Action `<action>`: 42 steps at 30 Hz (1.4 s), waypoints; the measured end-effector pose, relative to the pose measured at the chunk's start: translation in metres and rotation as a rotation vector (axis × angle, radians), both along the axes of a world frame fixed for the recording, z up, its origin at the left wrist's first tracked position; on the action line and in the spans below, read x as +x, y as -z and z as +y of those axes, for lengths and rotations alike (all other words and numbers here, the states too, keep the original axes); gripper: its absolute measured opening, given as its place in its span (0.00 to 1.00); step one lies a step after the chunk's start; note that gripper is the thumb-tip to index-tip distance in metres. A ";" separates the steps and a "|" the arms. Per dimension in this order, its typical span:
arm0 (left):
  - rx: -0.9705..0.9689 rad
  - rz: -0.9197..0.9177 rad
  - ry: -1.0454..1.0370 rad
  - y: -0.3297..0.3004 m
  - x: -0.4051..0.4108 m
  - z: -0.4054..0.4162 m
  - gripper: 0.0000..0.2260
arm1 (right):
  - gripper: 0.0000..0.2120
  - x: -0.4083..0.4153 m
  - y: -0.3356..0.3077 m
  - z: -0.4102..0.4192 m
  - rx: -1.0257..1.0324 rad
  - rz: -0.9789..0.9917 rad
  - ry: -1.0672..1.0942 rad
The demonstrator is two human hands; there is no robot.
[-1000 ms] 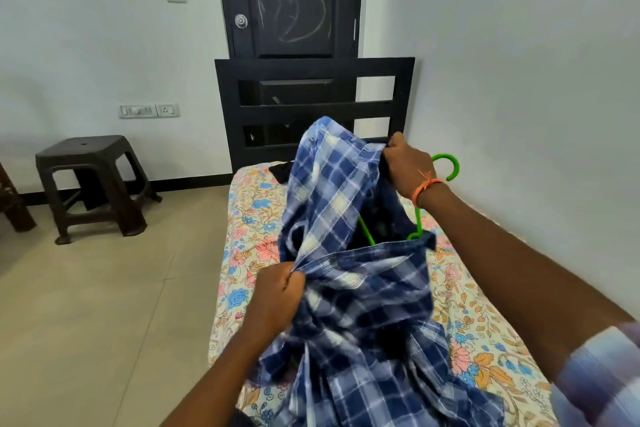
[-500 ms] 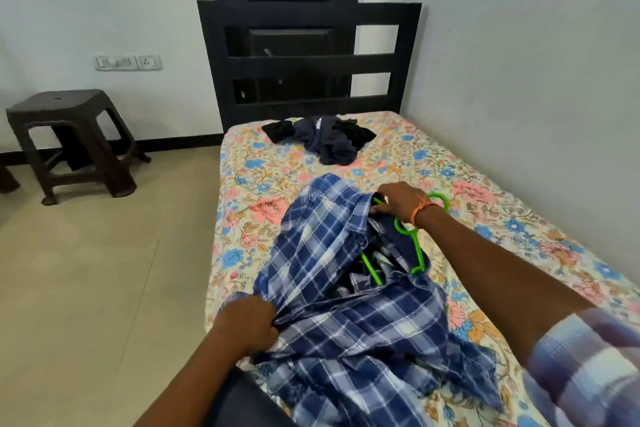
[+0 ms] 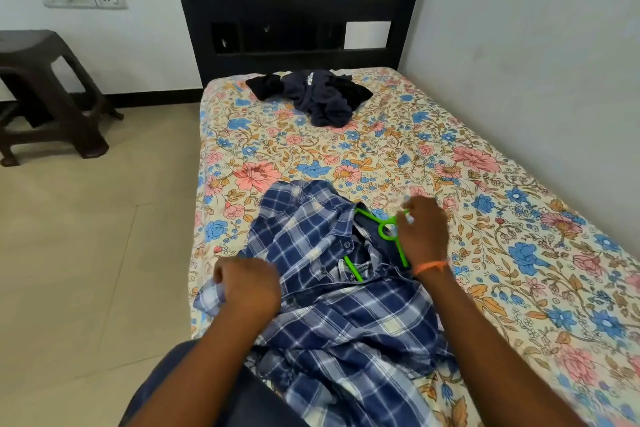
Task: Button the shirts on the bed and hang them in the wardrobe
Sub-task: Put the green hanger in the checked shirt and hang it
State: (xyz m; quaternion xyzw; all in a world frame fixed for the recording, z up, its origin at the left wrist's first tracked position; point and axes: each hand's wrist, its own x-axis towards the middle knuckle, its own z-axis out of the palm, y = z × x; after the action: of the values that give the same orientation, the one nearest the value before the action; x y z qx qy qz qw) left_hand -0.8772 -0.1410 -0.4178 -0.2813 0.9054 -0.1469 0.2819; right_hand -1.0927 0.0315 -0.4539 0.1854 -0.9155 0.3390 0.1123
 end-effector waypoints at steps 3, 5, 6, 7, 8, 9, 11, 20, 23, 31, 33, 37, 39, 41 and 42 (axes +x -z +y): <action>0.081 0.394 0.088 -0.009 -0.030 0.029 0.09 | 0.15 0.000 0.013 0.041 0.009 -0.466 0.104; 0.331 0.674 0.120 -0.014 -0.054 0.050 0.08 | 0.21 0.005 0.020 0.053 0.041 -0.640 0.014; 0.478 0.747 0.121 -0.015 -0.067 0.060 0.09 | 0.19 0.007 0.023 0.054 -0.004 -0.679 -0.024; 0.605 0.779 0.104 -0.012 -0.078 0.067 0.10 | 0.16 0.008 0.025 0.054 -0.083 -0.707 -0.049; 0.710 0.794 0.073 -0.008 -0.088 0.075 0.11 | 0.14 0.009 0.025 0.054 -0.162 -0.714 -0.065; 0.778 0.811 0.046 -0.002 -0.096 0.081 0.11 | 0.11 0.008 0.024 0.054 -0.208 -0.719 -0.085; 0.802 0.805 0.043 0.015 -0.107 0.091 0.09 | 0.07 0.005 0.022 0.053 -0.195 -0.719 -0.137; 0.988 0.731 -0.186 0.050 -0.127 0.107 0.18 | 0.09 -0.008 0.014 0.056 -0.281 -1.013 -0.164; 1.022 0.734 -0.189 0.052 -0.128 0.107 0.14 | 0.13 -0.009 0.017 0.055 -0.297 -1.004 -0.216; 1.123 0.891 -0.266 0.063 -0.112 0.107 0.16 | 0.11 -0.011 0.016 0.051 -0.141 -0.967 -0.295; 1.153 0.887 -0.275 0.061 -0.109 0.103 0.13 | 0.10 -0.009 0.013 0.045 0.035 -0.812 -0.317; 1.160 0.882 -0.273 0.059 -0.103 0.098 0.10 | 0.11 -0.005 0.007 0.030 0.379 -0.492 -0.337; 1.143 0.887 -0.267 0.057 -0.102 0.099 0.15 | 0.13 -0.010 0.002 0.029 0.321 -0.412 -0.241; 1.118 0.893 -0.296 0.052 -0.103 0.099 0.20 | 0.12 -0.012 -0.009 0.034 0.188 -0.306 -0.110; 1.099 0.879 -0.316 0.049 -0.105 0.099 0.21 | 0.11 -0.010 -0.016 0.036 0.133 -0.231 -0.050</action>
State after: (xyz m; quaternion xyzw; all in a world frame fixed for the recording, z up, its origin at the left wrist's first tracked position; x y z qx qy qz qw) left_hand -0.9824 -0.0424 -0.4664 -0.2593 0.8267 0.4993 0.0100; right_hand -1.1023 0.0675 -0.4377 0.1748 -0.9379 0.2994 -0.0150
